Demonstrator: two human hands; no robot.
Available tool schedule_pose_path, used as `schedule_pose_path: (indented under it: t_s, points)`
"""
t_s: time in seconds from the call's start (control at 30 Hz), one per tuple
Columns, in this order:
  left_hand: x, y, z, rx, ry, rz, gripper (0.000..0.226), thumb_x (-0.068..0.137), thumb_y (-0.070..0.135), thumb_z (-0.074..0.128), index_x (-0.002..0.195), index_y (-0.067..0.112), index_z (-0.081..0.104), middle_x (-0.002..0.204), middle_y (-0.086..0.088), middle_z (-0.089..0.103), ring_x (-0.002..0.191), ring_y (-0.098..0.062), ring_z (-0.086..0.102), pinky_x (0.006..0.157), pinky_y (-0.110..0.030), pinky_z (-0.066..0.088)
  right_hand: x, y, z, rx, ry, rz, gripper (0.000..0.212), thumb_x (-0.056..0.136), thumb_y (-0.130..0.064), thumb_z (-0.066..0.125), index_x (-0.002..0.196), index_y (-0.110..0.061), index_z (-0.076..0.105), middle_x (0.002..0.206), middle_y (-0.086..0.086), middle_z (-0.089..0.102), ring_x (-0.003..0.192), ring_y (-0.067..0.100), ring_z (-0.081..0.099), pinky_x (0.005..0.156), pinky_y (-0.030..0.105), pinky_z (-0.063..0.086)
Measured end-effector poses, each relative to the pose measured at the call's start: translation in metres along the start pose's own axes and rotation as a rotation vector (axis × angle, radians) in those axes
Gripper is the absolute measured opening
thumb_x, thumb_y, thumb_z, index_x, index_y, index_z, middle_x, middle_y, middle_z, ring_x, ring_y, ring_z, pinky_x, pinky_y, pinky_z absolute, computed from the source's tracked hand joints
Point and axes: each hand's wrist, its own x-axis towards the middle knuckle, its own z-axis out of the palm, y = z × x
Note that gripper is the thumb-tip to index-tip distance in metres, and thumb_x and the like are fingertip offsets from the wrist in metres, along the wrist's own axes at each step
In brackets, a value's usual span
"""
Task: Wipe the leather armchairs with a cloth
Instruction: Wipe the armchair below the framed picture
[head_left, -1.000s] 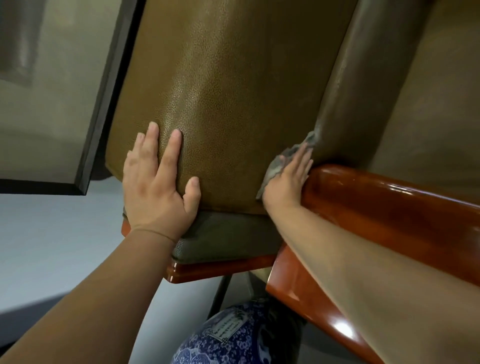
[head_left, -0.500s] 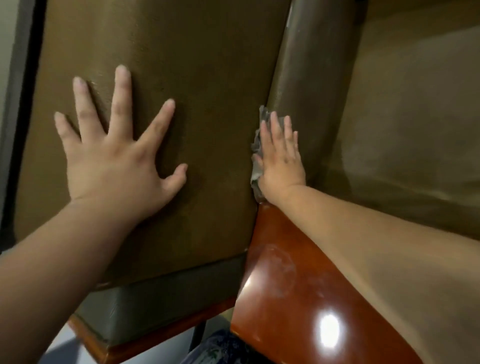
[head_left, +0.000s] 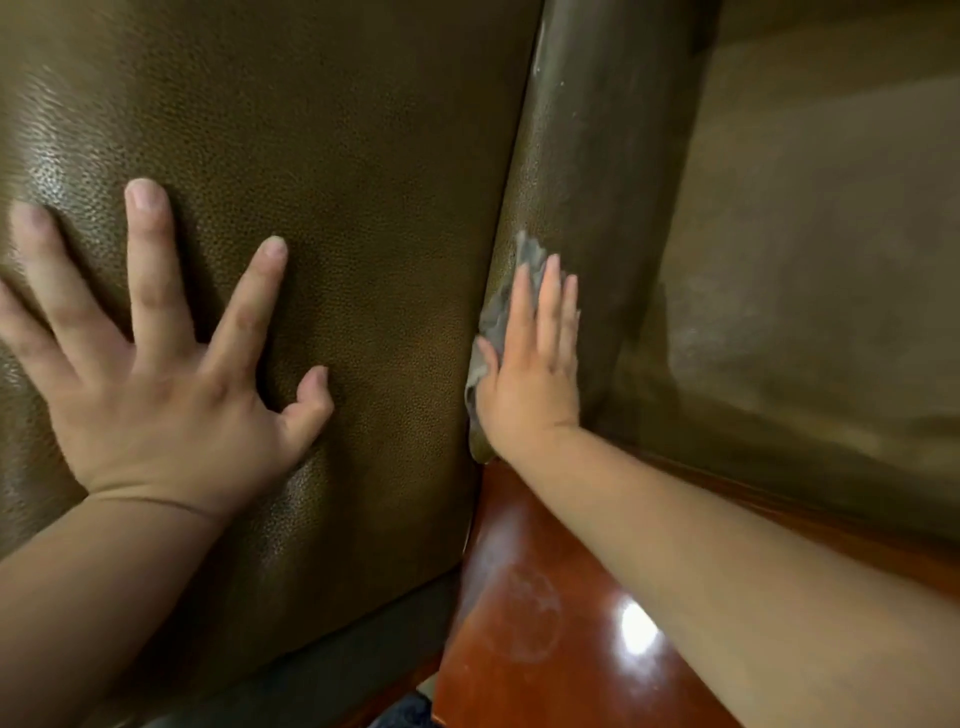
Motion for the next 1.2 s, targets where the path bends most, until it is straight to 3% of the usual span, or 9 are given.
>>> schedule_pose_path:
  t_s: [0.17,0.37,0.5,0.63,0.77,0.87,0.93,1.1,1.2]
  points:
    - [0.0,0.001,-0.001,0.049,0.007,0.0,0.087,0.093,0.068,0.047,0.169,0.038,0.015,0.176,-0.008,-0.017,0.148,-0.069,0.02,0.108,-0.081,0.027,-0.041,0.013,0.0,-0.077,-0.106,-0.124,0.09,0.098,-0.045,0.057,0.162,-0.004,0.008,0.168,0.031,0.008,0.156,0.05,0.007,0.125,0.058,0.025]
    - [0.003,0.011,-0.012,0.103,0.003,-0.036,0.084,0.094,0.07,0.043,0.167,0.044,0.011,0.177,-0.009,-0.007,0.146,-0.072,0.017,0.108,-0.083,0.025,0.064,0.003,-0.021,0.09,-0.09,0.156,0.085,0.101,-0.053,0.034,0.165,-0.014,-0.007,0.172,0.018,-0.009,0.159,0.04,-0.006,0.128,0.056,0.013]
    - [0.011,0.02,-0.026,0.098,-0.076,-0.054,0.085,0.092,0.074,0.036,0.167,0.045,0.008,0.177,-0.01,-0.009,0.147,-0.073,0.01,0.106,-0.087,0.023,0.001,0.022,-0.027,-0.051,-0.219,-0.149,0.091,0.1,-0.056,0.04,0.164,-0.017,-0.013,0.171,0.017,-0.019,0.158,0.04,-0.012,0.127,0.056,0.015]
    - [0.1,0.04,-0.035,0.227,-0.128,0.12,0.093,0.084,0.081,0.034,0.164,0.035,0.034,0.177,-0.007,0.01,0.154,-0.062,-0.006,0.101,-0.094,0.018,0.008,0.043,-0.022,-0.114,-0.28,-0.245,0.102,0.094,-0.064,0.047,0.163,-0.02,-0.014,0.171,0.017,-0.016,0.158,0.04,-0.011,0.126,0.056,0.021]
    - [0.21,0.043,-0.026,0.506,-0.071,0.166,0.101,0.08,0.091,0.003,0.167,0.041,0.022,0.177,-0.002,0.012,0.159,-0.049,-0.011,0.107,-0.089,0.023,0.12,0.029,-0.031,-0.05,-0.144,-0.192,0.087,0.099,-0.062,0.033,0.164,-0.025,-0.009,0.171,0.009,-0.022,0.157,0.035,-0.017,0.121,0.052,-0.001]
    - [0.217,0.047,-0.008,0.38,0.001,0.166,0.095,0.086,0.087,0.014,0.166,0.037,0.025,0.177,-0.003,0.01,0.159,-0.048,-0.007,0.103,-0.092,0.02,0.211,0.035,-0.051,-0.018,-0.066,-0.13,0.079,0.102,-0.057,0.034,0.164,-0.028,-0.006,0.171,0.004,-0.022,0.156,0.032,-0.02,0.121,0.051,-0.009]
    - [0.216,0.044,-0.002,0.251,0.018,0.16,0.089,0.09,0.083,0.02,0.166,0.037,0.024,0.178,0.001,0.003,0.159,-0.047,-0.011,0.1,-0.093,0.02,0.217,0.035,-0.056,0.021,-0.051,-0.12,0.075,0.105,-0.05,0.035,0.165,-0.026,-0.003,0.172,0.004,-0.02,0.157,0.032,-0.02,0.125,0.052,-0.007]
    - [0.219,0.042,0.011,0.203,0.029,0.155,0.086,0.094,0.076,0.029,0.169,0.038,0.012,0.178,0.0,-0.007,0.158,-0.048,-0.018,0.108,-0.088,0.019,0.117,0.043,-0.052,0.0,-0.198,-0.467,0.077,0.101,-0.052,0.042,0.165,-0.017,0.017,0.175,0.008,-0.005,0.16,0.033,-0.009,0.127,0.057,0.013]
    - [0.218,0.043,0.018,0.195,0.041,0.127,0.086,0.094,0.073,0.035,0.169,0.037,0.013,0.178,-0.002,-0.004,0.159,-0.051,-0.012,0.108,-0.087,0.02,0.166,0.056,-0.061,-0.037,-0.175,-0.546,0.077,0.101,-0.051,0.042,0.164,-0.013,0.02,0.174,0.011,0.003,0.16,0.034,-0.001,0.128,0.055,0.014]
